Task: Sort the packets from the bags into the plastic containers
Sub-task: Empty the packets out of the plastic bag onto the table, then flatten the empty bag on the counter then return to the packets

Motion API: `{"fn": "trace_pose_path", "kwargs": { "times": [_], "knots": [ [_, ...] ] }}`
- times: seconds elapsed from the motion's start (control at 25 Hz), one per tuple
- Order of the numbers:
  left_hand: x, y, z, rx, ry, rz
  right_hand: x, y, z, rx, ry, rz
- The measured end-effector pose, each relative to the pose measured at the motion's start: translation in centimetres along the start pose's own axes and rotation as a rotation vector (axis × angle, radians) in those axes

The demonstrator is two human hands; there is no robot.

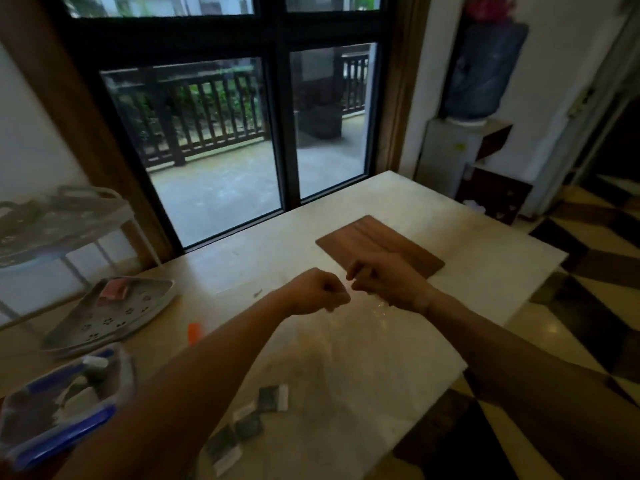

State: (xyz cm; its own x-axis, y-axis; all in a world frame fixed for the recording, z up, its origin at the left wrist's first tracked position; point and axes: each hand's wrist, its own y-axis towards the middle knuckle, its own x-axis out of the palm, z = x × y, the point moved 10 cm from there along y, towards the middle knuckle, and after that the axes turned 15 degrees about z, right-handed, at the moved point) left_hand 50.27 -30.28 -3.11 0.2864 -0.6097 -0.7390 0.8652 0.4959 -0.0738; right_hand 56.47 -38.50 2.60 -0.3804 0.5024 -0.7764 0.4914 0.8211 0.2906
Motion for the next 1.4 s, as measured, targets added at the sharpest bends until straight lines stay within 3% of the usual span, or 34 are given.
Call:
{"fn": "trace_pose_path", "kwargs": {
  "times": [0.32,0.6,0.8,1.16,1.24,1.4],
  "knots": [
    [7.9,5.3,9.4,0.176,-0.088,-0.002,-7.0,-6.8,17.4,0.411,0.119,0.103],
    [12.3,9.2,11.0,0.088,-0.23,0.041,-7.0,-15.1,26.6,0.811,0.277,0.053],
    [15.8,12.5,9.9,-0.074,-0.356,-0.001,-6.7,-19.2,31.7,1.067,0.428,0.219],
    [22.9,17.6,1.5,-0.43,-0.365,-0.117,-2.3,-19.5,38.7,1.276,0.507,0.363],
    [24.0,19.2,-0.3,-0.425,-0.301,-0.094,-1.6,-19.1,39.8,1.29,0.488,0.411],
    [26.4,22.3,-1.1,-0.247,-0.074,-0.065,-0.8,-18.4,42.6,1.272,0.29,0.449]
  ]
}}
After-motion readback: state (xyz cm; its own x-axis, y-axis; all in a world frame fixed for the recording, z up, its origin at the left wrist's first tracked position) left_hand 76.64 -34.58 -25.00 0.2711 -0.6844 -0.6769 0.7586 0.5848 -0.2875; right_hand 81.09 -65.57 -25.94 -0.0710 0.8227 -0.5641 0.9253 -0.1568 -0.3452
